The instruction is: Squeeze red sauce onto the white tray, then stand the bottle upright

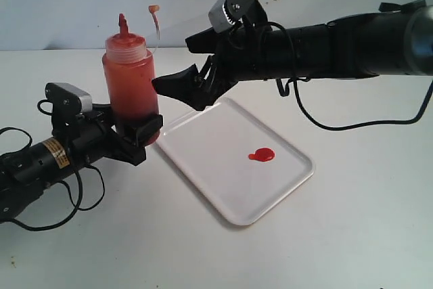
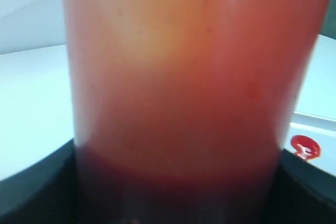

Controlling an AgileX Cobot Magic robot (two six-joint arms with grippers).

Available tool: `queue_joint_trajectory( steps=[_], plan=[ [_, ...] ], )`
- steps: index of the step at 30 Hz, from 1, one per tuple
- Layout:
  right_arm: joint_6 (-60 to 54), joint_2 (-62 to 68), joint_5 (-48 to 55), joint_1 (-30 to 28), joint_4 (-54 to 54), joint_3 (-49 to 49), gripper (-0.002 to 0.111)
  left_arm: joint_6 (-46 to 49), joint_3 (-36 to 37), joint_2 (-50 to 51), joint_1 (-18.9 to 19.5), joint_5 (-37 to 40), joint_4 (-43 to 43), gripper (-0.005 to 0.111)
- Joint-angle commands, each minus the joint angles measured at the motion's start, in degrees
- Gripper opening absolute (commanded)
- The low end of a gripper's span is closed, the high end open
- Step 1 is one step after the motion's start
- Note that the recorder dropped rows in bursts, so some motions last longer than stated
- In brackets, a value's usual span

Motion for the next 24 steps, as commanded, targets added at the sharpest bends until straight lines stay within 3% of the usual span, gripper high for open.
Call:
queue_joint_trajectory(
  steps=[1, 6, 19, 24],
  plan=[
    [0.06, 0.02, 1.14, 0.47, 0.71, 0.11, 0.105, -0.4, -1.56, -0.45, 0.03, -3.1, 5.79, 0.0],
    [0.67, 0.02, 1.62, 0.47, 0.61, 0.11, 0.105, -0.4, -3.38, -0.45, 0.03, -3.1, 11.79, 0.0],
    [0.91, 0.02, 2.12, 3.94, -0.19, 0.11, 0.105, -0.27, -3.37, -0.45, 0.03, -3.1, 11.98, 0.0],
    [0.76, 0.02, -0.25, 6.31, -0.19, 0.11, 0.097, -0.27, -3.37, -0.45, 0.03, -3.1, 11.98, 0.0]
  ],
)
